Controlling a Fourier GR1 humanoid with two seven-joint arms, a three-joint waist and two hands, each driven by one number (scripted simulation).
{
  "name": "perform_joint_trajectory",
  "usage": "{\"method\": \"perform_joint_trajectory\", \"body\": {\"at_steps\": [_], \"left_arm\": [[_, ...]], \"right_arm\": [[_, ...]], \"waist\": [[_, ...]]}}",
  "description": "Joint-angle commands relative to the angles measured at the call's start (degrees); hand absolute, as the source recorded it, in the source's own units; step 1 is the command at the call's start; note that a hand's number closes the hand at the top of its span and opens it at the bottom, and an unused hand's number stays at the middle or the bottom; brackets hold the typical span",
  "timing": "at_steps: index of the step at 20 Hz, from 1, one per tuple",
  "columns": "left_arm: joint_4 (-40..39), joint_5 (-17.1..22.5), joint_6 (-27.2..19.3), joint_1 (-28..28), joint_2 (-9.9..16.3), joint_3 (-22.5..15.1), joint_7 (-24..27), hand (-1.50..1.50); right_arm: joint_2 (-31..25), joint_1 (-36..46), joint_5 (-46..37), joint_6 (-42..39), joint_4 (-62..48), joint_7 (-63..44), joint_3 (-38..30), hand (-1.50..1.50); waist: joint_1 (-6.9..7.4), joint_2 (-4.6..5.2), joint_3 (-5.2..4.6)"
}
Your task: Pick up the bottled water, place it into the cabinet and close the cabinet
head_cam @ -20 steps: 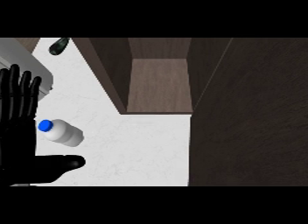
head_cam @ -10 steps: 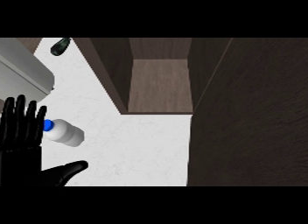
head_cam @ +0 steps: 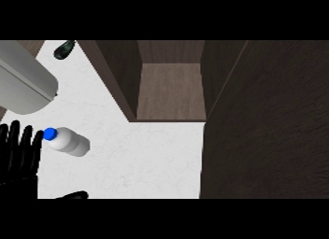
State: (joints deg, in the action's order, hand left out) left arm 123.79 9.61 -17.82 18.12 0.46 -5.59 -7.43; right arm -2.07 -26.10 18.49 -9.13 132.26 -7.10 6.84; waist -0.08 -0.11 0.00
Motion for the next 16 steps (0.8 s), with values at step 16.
{"method": "perform_joint_trajectory", "body": {"at_steps": [16], "left_arm": [[-4.5, 8.2, 8.3, 8.8, 1.1, 9.2, 12.4, -1.5]], "right_arm": [[0.4, -3.7, -2.8, -6.4, -7.1, 10.3, -0.1, -1.5]], "waist": [[0.14, 0.02, 0.0]]}}
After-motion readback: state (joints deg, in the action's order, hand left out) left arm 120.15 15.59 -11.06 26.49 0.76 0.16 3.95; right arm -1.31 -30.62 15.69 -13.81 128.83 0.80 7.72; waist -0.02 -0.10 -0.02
